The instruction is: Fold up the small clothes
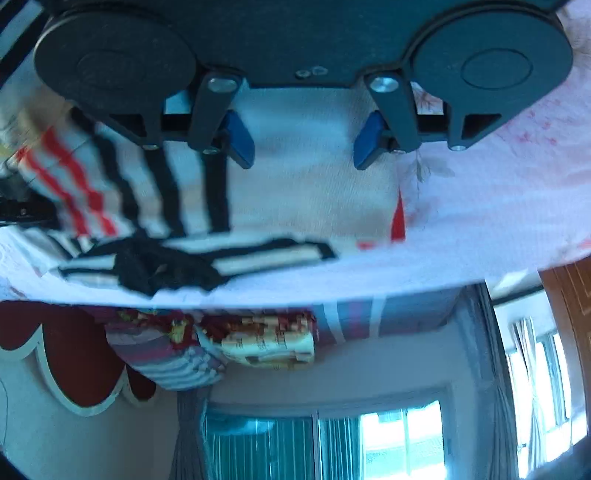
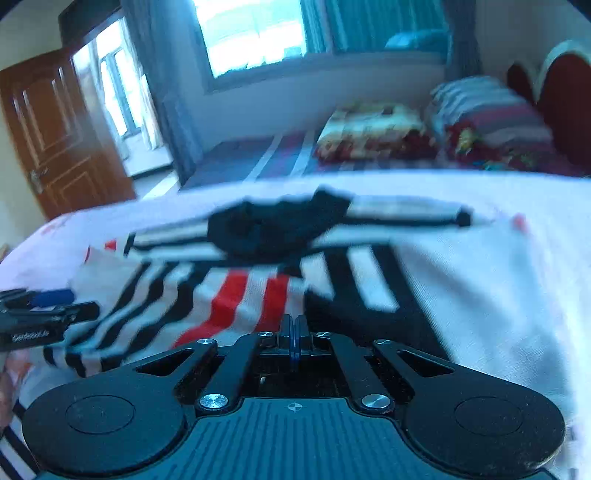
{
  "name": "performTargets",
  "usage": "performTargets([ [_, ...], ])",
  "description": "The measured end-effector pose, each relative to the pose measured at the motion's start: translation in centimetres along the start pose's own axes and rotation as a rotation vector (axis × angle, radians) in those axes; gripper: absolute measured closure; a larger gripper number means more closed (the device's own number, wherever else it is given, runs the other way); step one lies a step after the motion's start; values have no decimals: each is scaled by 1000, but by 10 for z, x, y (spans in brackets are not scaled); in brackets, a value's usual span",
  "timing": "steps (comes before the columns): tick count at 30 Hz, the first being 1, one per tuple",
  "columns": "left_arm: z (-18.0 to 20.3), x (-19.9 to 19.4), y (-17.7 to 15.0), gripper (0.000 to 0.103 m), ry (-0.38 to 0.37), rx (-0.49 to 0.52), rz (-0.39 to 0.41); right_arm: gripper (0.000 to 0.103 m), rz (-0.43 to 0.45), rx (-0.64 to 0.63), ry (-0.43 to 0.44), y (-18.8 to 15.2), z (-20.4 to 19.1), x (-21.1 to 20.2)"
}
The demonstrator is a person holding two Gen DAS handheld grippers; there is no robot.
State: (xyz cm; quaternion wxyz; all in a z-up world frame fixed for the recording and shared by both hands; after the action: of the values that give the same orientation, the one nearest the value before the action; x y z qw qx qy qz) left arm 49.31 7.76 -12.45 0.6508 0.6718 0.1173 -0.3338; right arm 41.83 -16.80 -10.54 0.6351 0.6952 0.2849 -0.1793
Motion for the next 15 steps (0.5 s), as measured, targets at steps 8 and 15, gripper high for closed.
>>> performTargets([
  [8,63,10,-14,40,-43,-5,-45,103,-47,-113,74,-23,-32,-7],
  [15,29,-5,-29,36,44,-48,-39,103,-56,22,-10,-25,41,-7],
])
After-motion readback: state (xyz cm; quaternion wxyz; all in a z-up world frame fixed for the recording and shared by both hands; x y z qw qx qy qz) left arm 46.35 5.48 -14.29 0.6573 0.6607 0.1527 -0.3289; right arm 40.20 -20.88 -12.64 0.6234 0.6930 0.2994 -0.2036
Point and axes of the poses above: each gripper's, at about its wrist camera, not at the fingertips, and x roughly the way its jaws point, z to its right, y to its top, the point moved 2 cm from there along x, roughly the way its jaws point, and after that the axes turned 12 degrees about -y, right-handed, at the moved point
